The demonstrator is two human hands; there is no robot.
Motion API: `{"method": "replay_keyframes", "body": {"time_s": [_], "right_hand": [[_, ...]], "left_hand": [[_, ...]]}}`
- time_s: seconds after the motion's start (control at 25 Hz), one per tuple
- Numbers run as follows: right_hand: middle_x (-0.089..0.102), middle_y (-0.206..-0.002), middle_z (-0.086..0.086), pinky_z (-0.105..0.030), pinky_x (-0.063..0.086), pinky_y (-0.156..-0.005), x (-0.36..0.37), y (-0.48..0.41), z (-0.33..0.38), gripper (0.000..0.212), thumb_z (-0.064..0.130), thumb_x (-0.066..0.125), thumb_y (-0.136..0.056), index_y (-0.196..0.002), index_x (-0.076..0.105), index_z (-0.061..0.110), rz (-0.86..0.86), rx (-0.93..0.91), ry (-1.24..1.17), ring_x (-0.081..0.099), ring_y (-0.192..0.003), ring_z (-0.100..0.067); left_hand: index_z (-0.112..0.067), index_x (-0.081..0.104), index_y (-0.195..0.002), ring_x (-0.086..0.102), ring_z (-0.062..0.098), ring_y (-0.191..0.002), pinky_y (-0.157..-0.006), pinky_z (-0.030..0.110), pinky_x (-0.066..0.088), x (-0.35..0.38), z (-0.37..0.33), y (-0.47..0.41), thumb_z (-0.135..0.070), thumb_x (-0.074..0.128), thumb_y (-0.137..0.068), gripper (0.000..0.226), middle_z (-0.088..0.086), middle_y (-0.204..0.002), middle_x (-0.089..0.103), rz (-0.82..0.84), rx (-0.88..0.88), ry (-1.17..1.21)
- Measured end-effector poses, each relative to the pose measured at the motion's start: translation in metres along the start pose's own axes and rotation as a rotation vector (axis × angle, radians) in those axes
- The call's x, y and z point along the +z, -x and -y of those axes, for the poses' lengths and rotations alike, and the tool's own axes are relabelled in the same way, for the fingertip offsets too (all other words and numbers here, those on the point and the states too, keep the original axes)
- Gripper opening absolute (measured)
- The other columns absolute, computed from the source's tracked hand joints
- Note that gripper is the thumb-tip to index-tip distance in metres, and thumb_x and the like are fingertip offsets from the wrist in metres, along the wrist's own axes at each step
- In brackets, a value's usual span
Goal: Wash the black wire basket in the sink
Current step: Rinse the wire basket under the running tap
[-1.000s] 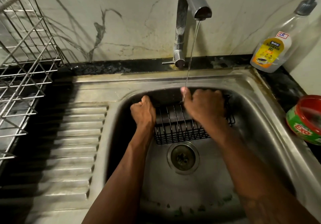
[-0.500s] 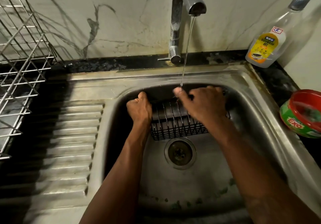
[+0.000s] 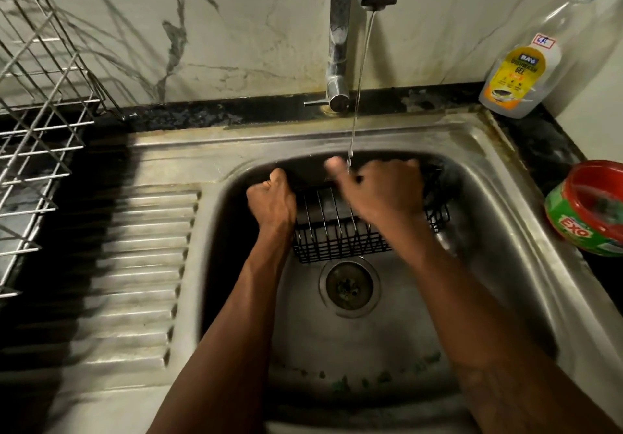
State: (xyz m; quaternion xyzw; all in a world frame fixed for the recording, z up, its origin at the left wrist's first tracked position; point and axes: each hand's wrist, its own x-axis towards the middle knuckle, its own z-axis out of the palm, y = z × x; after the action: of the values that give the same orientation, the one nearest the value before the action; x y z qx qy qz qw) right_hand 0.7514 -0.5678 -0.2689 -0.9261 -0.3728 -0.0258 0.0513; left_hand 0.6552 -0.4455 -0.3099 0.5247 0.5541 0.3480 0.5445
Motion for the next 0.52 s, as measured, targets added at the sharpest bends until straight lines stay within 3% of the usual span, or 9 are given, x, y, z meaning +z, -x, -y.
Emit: {"method": "replay_keyframes", "body": {"time_s": [0.12,0.2,0.28,0.4,0.52], "right_hand": [[0.043,-0.052,-0.004,-0.045,0.037,-0.092,0.0,-0.009,-0.016,0.077,0.053,0.009,-0.107,-0.059,0.058,0.016,-0.004,0.14,0.059,0.052,-0.063,-0.022],[0.052,-0.057,-0.003,-0.048,0.039,-0.095,0.004,-0.007,0.023,0.074,0.049,0.009,-0.108,-0.063,0.059,0.017,0.007,0.02,0.015,0.054,-0.062,-0.02],[0.068,-0.078,-0.004,-0.05,0.038,-0.097,0.008,0.004,0.067,0.063,0.045,0.016,-0.108,-0.08,0.066,0.02,-0.015,-0.169,-0.016,0.063,-0.079,-0.023],[0.073,-0.099,-0.003,-0.049,0.037,-0.097,0.005,0.004,0.064,0.059,0.054,0.019,-0.105,-0.099,0.069,0.023,0.009,-0.289,0.016,0.064,-0.099,-0.026],[0.065,-0.07,-0.005,-0.044,0.041,-0.093,-0.003,-0.007,-0.001,0.085,0.072,0.007,-0.099,-0.072,0.067,0.018,0.018,-0.07,0.045,0.065,-0.079,-0.025]], "left_hand": [[-0.013,0.043,-0.048,0.036,0.017,-0.05,-0.05,0.034,0.03,0.003,0.001,0.002,-0.018,0.054,-0.094,0.048,0.002,-0.05,0.039,-0.009,0.059,-0.037],[-0.012,0.046,-0.052,0.037,0.015,-0.05,-0.051,0.032,0.029,0.0,0.006,-0.008,-0.018,0.053,-0.098,0.047,0.004,-0.052,0.043,0.02,0.096,-0.118],[-0.013,0.054,-0.064,0.042,0.01,-0.054,-0.053,0.029,0.029,-0.005,0.006,-0.011,-0.017,0.051,-0.103,0.039,0.001,-0.058,0.052,0.058,0.124,-0.262],[-0.011,0.051,-0.052,0.039,0.007,-0.046,-0.053,0.035,0.03,-0.002,0.014,-0.015,-0.013,0.053,-0.099,0.047,-0.002,-0.049,0.049,0.03,0.103,-0.113],[-0.015,0.043,-0.053,0.042,0.015,-0.056,-0.057,0.042,0.037,-0.001,0.021,-0.017,-0.021,0.051,-0.095,0.043,0.003,-0.055,0.048,0.047,0.118,-0.043]]}}
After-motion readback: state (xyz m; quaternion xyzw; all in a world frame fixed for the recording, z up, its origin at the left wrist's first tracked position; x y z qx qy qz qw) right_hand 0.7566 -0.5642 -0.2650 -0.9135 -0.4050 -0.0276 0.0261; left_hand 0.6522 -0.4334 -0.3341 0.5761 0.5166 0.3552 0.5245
